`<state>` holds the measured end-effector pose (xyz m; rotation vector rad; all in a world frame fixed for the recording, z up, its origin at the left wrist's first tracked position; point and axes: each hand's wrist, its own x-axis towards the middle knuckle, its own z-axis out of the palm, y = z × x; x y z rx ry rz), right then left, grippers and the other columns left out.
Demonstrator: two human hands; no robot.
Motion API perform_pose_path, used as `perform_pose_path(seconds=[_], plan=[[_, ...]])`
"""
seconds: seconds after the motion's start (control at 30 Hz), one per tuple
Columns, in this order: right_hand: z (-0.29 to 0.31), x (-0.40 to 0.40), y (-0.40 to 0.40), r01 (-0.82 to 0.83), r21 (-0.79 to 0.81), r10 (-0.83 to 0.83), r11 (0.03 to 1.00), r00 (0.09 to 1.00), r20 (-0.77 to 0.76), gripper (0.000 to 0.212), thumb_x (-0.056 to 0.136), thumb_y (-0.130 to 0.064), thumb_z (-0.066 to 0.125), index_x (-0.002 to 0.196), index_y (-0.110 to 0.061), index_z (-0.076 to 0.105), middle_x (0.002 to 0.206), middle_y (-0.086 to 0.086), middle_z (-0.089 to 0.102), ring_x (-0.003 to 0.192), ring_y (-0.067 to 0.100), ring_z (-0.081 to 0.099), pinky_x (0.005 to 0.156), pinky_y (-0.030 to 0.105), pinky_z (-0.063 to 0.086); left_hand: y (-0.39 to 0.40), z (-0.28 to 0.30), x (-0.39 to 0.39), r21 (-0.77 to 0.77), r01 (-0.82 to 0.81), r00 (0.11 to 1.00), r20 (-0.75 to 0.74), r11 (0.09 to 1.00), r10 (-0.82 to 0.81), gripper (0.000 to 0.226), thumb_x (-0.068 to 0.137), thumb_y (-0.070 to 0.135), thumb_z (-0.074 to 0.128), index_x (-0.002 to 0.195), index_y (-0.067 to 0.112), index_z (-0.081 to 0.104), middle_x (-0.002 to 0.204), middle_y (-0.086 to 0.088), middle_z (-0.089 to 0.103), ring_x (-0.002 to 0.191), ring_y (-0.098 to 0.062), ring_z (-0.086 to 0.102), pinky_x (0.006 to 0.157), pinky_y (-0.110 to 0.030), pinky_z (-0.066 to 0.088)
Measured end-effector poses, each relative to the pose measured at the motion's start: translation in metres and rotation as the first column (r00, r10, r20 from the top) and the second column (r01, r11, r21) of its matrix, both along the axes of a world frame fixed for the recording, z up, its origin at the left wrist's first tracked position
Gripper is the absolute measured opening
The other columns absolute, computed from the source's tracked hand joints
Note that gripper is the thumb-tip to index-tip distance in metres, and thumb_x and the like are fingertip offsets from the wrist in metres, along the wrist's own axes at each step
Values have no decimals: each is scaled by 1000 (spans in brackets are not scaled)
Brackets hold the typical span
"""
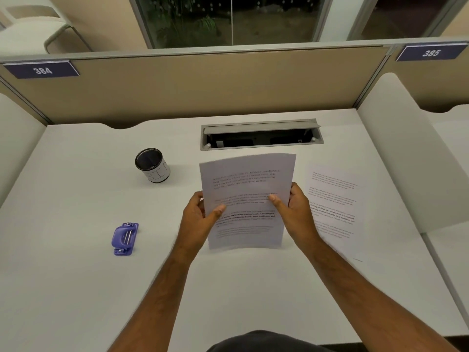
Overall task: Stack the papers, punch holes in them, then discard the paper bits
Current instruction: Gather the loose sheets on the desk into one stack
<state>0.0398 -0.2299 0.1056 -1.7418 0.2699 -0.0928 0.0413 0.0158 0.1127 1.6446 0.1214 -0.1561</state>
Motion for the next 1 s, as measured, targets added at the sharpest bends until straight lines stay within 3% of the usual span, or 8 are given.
perform_pose_path(seconds=[0.13, 0.27, 0.37, 0.5, 0.6, 0.67, 0.87, 1.0], plan=[[-6, 0, -10, 22, 100, -20, 995, 1000, -16, 25, 91, -32, 72, 111, -41, 59, 109, -23, 73, 96, 5, 74, 70, 20, 60, 1, -13, -4, 16, 71, 996, -59, 997, -70, 32, 90, 29, 79, 120, 33, 68, 115, 12, 77, 101, -13, 76, 76, -24, 62], [-25, -6, -26, 38, 163, -27, 986, 997, -72, 17, 95, -39, 65, 111, -34, 63, 113, -8, 75, 100, 9, 73, 77, 23, 60, -2, -26, -9, 21, 30, 988, -155, 999, -27, 34, 90, 29, 78, 123, 30, 67, 111, 11, 78, 95, -17, 78, 76, -34, 65], [-47, -16, -48, 56, -143, -78, 988, 985, -156, 21, 99, -32, 63, 120, -28, 60, 123, -7, 65, 113, 13, 64, 97, 36, 55, 0, -36, -11, 26, -11, 977, -212, 1000, 16, 33, 90, 26, 78, 121, 27, 67, 109, 10, 79, 93, -17, 78, 72, -31, 65], [-73, -36, -79, -84, -583, -53, 808, 975, -215, 61, 94, -34, 70, 143, -10, 45, 151, 10, 46, 140, 30, 42, 115, 41, 34, 6, -51, -14, 61, -35, 960, -275, 997, 51, 34, 91, 23, 77, 123, 21, 66, 115, 3, 77, 94, -21, 78, 78, -40, 65], [-88, -45, -94, -257, -707, -39, 659, 927, -374, 89, 95, -50, 61, 159, -6, 17, 169, 11, 12, 157, 29, 6, 126, 42, 7, 10, -60, -16, 80, -41, 949, -308, 996, 64, 35, 92, 22, 76, 125, 18, 65, 118, -1, 76, 99, -25, 77, 86, -49, 63], [-96, -48, -100, -343, -732, -33, 589, 895, -446, 93, 97, -56, 54, 161, -7, 8, 170, 11, -1, 157, 29, -5, 126, 44, -1, 11, -65, -16, 96, -39, 943, -325, 995, 69, 36, 93, 22, 75, 127, 18, 64, 120, -2, 75, 100, -26, 76, 87, -51, 63], [-103, -51, -101, -304, -785, -84, 540, 909, -409, 74, 101, -51, 49, 158, -11, 25, 169, 10, 14, 156, 26, 12, 125, 46, 10, 13, -74, -15, 136, -37, 943, -324, 990, 79, 33, 95, 18, 72, 127, 16, 64, 121, -3, 74, 100, -22, 75, 81, -38, 62], [-102, -51, -102, -184, -779, -126, 599, 939, -320, 59, 98, -40, 60, 149, -13, 43, 163, 6, 34, 150, 25, 30, 120, 47, 23, 12, -76, -15, 150, -35, 942, -326, 988, 83, 35, 95, 17, 71, 130, 13, 62, 123, -5, 73, 103, -25, 74, 88, -45, 62]])
